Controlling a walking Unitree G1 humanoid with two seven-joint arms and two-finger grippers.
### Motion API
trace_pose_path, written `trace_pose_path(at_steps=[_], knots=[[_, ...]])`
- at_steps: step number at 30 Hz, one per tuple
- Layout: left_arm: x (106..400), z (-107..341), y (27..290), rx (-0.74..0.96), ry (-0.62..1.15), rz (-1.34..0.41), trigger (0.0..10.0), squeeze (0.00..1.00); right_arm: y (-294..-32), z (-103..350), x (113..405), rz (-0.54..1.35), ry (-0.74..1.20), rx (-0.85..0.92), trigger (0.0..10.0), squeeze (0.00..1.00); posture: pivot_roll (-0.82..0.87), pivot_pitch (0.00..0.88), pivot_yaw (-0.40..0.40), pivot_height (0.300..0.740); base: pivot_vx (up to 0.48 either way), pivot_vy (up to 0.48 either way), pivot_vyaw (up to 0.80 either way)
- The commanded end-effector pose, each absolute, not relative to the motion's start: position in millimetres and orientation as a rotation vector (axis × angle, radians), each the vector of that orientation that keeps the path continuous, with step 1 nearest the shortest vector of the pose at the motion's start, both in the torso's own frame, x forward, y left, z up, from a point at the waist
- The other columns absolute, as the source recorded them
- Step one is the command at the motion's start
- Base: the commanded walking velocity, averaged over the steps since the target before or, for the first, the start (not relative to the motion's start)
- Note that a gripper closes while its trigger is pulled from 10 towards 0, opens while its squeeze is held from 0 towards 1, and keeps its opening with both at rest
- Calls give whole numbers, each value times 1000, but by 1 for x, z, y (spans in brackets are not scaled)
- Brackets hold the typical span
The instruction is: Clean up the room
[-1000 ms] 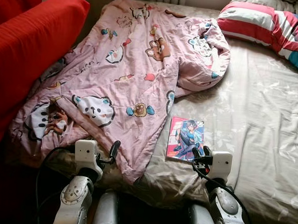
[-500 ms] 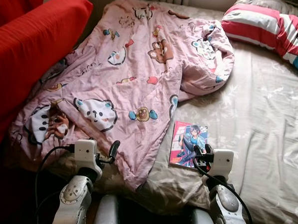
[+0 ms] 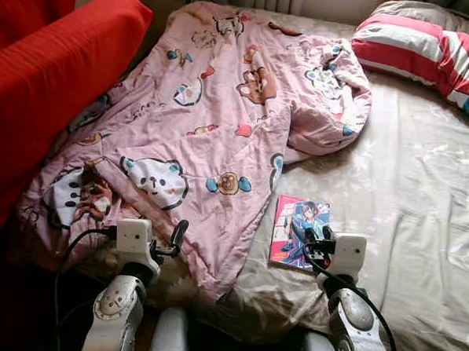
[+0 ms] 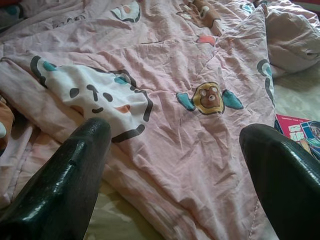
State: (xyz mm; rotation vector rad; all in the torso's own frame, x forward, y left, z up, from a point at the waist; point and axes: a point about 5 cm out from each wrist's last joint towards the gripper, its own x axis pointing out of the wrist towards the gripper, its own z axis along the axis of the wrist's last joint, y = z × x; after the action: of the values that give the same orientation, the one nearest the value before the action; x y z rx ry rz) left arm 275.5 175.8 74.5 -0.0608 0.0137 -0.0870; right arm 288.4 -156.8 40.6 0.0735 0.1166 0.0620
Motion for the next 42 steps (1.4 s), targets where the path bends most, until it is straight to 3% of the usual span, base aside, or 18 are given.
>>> trace_pose_path(at_steps=[1,32,42], knots=[[273,73,178,-68,27,-84,10000,0,-160,34,285,40,146,80,10000,0,-8,218,42,621,345,0,0],[273,73,179,-50,31,-92,10000,0,-165,33,288,-22,154,98,10000,0,-1,215,47,621,430,0,0],[272,76,181,-45,26,-95,10000,0,-162,30,294,-8,187,108,10000,0,12,228,57,621,48,0,0]])
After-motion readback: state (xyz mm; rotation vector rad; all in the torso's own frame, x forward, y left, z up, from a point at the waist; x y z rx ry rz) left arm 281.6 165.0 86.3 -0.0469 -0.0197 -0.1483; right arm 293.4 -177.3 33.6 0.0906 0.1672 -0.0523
